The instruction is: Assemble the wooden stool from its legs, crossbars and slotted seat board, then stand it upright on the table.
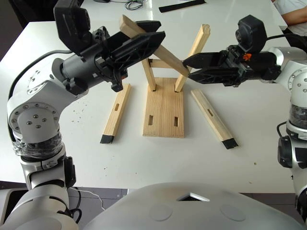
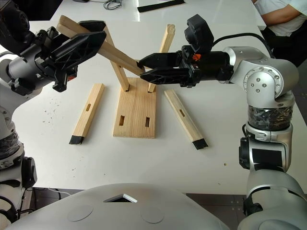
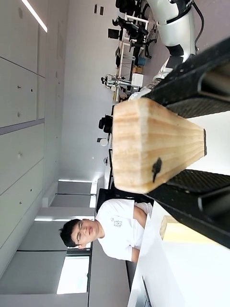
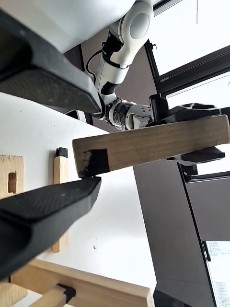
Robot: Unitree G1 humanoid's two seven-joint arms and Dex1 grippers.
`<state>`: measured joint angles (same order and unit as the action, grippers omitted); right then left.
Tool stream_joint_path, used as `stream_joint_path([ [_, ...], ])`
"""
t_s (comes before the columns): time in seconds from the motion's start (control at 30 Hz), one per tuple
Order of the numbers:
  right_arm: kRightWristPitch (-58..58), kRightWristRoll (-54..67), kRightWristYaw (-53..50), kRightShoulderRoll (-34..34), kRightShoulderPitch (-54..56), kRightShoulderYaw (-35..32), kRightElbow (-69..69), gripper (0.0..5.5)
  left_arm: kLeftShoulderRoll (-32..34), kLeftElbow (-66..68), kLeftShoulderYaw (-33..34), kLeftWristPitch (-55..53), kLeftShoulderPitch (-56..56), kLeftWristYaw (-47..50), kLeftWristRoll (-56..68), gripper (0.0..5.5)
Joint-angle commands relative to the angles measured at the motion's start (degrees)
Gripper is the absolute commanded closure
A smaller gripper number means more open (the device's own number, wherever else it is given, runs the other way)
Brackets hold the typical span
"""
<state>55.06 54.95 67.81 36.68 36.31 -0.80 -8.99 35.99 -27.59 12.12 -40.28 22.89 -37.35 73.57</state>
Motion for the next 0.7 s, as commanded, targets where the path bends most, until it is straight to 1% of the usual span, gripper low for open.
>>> stream_joint_path([
  [0.03,-3.54,-2.46,-3.20,-0.89,-4.26,-1.90,-0.68,2.36,4.57,2.68,-0.61,1.77,-1.95,-6.43,-8.44,4.20],
  [0.07,-5.06,-3.66,-4.36,-1.23,-6.16,-2.02,-1.53,2.14,6.31,3.53,-1.98,2.97,-2.92,-9.23,-12.28,4.20],
  [0.13,-6.82,-4.19,-8.20,-3.23,-10.68,-3.00,-4.38,1.94,9.47,5.97,-4.66,4.31,-5.42,-14.67,-18.37,4.20],
  [0.23,-9.04,-3.24,-14.64,-7.69,-17.29,-4.60,-9.58,1.94,15.18,11.71,-7.31,8.75,-9.25,-23.07,-28.06,4.20],
  [0.33,-10.87,-2.58,-20.20,-11.41,-21.44,-6.19,-12.61,1.94,19.12,21.28,-8.91,15.83,-8.65,-29.89,-37.21,4.20],
  [0.4,-12.34,-3.24,-23.26,-13.17,-23.73,-6.64,-14.04,1.94,20.21,28.76,-10.55,21.41,-5.83,-34.44,-42.33,4.20],
  [0.5,-13.43,-3.82,-25.64,-14.27,-25.14,-6.36,-15.04,1.94,20.37,37.45,-11.33,27.82,-1.84,-39.70,-46.65,4.20],
  [0.6,-13.91,-3.62,-26.76,-14.40,-25.51,-6.25,-15.45,1.94,20.51,42.55,-11.68,32.76,0.37,-44.12,-49.47,4.20],
  [0.7,-14.47,-3.49,-27.82,-14.49,-26.16,-6.52,-16.03,1.94,19.94,44.77,-11.28,34.78,1.62,-46.60,-50.18,4.20],
])
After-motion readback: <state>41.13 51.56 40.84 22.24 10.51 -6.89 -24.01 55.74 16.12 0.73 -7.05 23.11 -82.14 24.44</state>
